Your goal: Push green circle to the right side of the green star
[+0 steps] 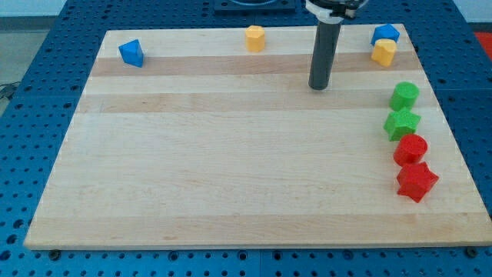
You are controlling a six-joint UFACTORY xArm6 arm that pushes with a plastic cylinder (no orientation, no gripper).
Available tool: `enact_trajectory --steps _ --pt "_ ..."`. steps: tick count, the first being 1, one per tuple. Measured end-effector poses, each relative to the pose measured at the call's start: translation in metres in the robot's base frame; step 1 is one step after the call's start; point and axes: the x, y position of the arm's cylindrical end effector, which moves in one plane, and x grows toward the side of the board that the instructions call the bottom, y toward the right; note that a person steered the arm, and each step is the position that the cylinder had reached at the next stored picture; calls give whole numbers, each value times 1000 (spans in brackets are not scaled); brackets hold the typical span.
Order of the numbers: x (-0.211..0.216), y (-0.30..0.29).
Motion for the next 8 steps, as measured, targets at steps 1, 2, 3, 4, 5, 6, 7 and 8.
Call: enact_trajectory --steps 1,2,3,4,5,6,7,8 --pt "0 7" --pt "21 52" --pt "21 57" --pt "50 112" --pt "51 123" --pt "13 123" --pt "13 123" --pt "23 183"
